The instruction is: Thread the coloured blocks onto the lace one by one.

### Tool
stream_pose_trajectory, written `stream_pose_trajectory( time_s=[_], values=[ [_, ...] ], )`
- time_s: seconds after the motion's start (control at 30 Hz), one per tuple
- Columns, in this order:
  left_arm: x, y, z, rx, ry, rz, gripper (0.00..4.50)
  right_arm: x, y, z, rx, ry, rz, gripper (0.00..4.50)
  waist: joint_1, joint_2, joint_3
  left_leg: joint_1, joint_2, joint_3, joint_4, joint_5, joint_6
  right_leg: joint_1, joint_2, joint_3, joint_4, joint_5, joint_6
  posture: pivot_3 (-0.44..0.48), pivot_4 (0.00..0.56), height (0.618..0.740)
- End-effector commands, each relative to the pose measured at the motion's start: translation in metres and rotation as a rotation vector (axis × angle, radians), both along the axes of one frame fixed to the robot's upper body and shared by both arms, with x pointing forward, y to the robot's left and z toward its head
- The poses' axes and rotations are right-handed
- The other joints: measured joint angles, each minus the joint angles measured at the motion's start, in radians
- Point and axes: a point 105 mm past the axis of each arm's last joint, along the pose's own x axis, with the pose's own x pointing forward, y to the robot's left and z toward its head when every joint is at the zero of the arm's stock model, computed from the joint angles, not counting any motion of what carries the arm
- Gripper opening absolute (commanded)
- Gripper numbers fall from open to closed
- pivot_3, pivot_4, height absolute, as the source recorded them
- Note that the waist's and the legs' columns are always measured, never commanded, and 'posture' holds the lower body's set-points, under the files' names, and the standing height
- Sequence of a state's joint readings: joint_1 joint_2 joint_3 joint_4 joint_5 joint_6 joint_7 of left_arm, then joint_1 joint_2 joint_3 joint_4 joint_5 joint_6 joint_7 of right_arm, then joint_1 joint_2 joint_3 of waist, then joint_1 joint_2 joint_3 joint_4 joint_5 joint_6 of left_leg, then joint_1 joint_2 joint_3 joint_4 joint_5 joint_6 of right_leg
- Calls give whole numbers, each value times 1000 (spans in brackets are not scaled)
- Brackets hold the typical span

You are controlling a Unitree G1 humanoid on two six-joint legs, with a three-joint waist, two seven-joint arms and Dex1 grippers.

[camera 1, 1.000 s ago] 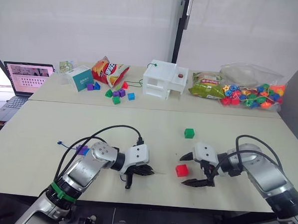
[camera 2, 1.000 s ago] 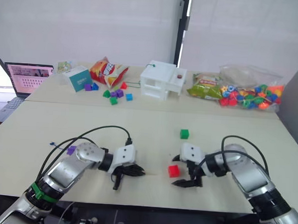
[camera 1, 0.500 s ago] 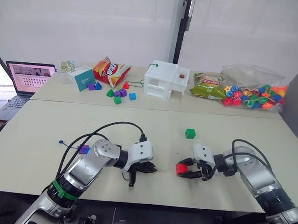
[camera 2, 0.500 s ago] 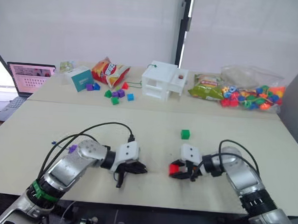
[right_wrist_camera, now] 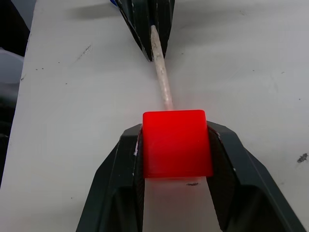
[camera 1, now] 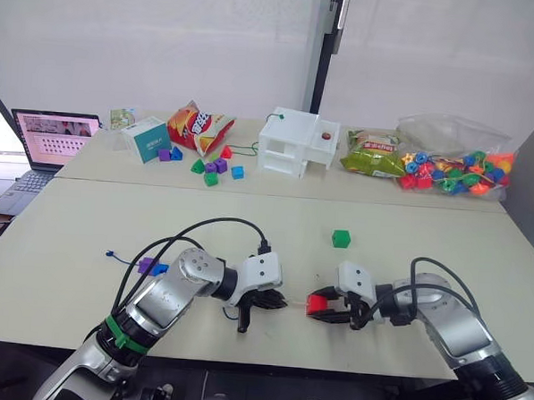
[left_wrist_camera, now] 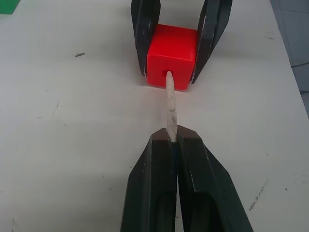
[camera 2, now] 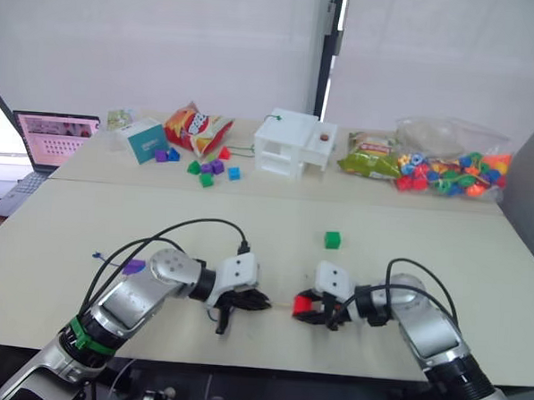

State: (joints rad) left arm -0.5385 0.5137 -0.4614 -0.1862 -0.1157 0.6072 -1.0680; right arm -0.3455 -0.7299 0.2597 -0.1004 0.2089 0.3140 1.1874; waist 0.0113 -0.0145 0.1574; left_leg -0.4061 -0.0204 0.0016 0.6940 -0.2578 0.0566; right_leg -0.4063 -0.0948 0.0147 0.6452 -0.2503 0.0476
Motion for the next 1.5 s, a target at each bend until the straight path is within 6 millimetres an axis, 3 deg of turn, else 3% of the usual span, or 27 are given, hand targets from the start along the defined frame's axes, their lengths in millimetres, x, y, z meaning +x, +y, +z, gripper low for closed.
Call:
stream_pose_trajectory(
  time_s=[0.03,0.53,0.8,1.17,1.5],
  values=[
    [1,-3,7,1,-50,-18,0,0,4,9,15,-29,10,1189,0,0,0,0,0,0,0,0,0,0,0,0,0,0,0,0,150,740],
    [0,-16,2,-12,-49,-37,0,3,7,9,8,-37,-1,1189,1,0,0,0,0,0,0,0,0,0,0,0,0,0,0,0,150,740],
    [-4,-26,12,-72,-36,-69,0,6,9,6,2,-40,-14,1189,2,0,0,0,0,0,0,0,0,0,0,0,0,0,0,0,150,740],
    [1,8,1,24,-39,-40,0,2,-3,0,-45,-25,-11,1189,1,0,0,0,0,0,0,0,0,0,0,0,0,0,0,0,150,740],
    [-2,-3,12,-38,-34,-49,0,-3,-3,-8,-85,-5,17,1189,3,0,0,0,-1,0,0,0,0,1,-1,-1,0,0,0,0,150,740]
  ],
)
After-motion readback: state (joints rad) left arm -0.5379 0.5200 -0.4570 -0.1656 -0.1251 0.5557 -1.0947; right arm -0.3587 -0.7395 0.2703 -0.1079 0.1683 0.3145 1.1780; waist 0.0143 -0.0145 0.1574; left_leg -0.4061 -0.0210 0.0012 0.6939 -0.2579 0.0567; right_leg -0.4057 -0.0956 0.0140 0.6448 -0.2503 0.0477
